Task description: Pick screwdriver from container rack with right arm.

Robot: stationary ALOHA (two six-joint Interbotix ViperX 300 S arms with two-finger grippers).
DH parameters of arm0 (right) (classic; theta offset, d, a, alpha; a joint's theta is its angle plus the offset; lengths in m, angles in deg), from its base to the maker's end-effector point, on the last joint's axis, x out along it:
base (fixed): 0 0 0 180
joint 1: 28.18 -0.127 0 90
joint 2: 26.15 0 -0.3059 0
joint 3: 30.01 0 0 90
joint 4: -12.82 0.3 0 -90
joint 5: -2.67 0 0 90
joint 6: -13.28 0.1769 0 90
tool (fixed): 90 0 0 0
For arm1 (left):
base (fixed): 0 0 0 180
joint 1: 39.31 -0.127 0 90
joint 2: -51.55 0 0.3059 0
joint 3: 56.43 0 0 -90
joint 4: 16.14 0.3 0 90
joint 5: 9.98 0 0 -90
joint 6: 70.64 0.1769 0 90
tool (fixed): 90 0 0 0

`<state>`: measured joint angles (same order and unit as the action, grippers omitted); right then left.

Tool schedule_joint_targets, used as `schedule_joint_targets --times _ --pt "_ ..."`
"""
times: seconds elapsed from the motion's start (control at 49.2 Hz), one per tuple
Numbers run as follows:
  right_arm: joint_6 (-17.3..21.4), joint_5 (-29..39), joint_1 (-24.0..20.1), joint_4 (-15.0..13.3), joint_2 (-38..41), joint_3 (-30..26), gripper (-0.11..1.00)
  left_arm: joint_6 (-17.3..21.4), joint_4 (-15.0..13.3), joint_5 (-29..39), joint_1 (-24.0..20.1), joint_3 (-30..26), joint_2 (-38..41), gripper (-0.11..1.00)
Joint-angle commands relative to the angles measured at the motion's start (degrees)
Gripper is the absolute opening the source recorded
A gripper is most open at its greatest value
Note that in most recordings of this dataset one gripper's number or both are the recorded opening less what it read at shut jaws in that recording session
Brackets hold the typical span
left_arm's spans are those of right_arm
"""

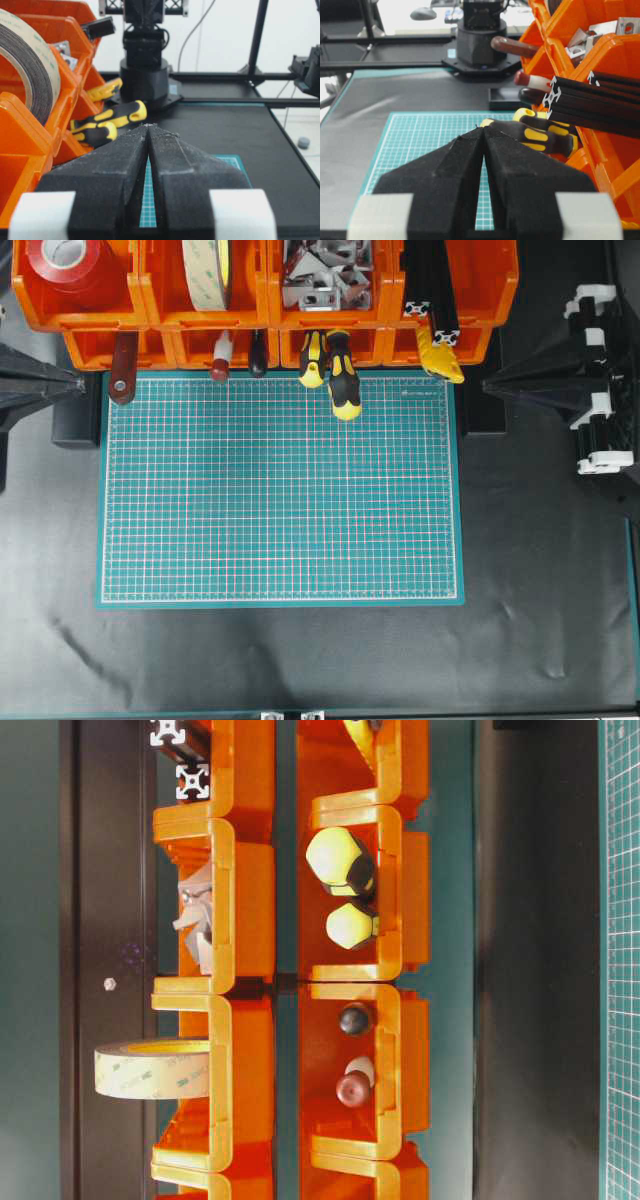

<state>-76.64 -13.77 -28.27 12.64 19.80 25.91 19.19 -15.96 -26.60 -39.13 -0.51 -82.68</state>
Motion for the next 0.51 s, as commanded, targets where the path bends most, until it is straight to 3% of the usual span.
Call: schedule_joint_targets --times 0.0,0.081,0.163,0.305,0.488 --pt "0.7 -0.62 -0.18 0.44 0.53 -1.49 0.02 -1.41 1.67 0.53 0.88 -2.64 1.41 0.06" --pt "1.32 0.7 -0.44 0.62 0.88 -3.52 0.09 -2.29 1.67 2.2 0.88 -4.48 1.67 0.01" --pt "3.25 4.75 -1.23 0.62 1.93 -7.12 0.0 -2.46 1.67 4.31 0.97 -5.8 1.58 0.0" --pt "5.45 15.03 -3.96 0.62 4.57 -13.97 0.0 -2.46 1.67 7.65 1.49 -7.47 1.49 0.0" --pt "5.54 26.28 -8.88 0.18 11.78 -23.55 0.0 -2.55 1.67 10.2 2.11 -7.82 1.32 0.0"
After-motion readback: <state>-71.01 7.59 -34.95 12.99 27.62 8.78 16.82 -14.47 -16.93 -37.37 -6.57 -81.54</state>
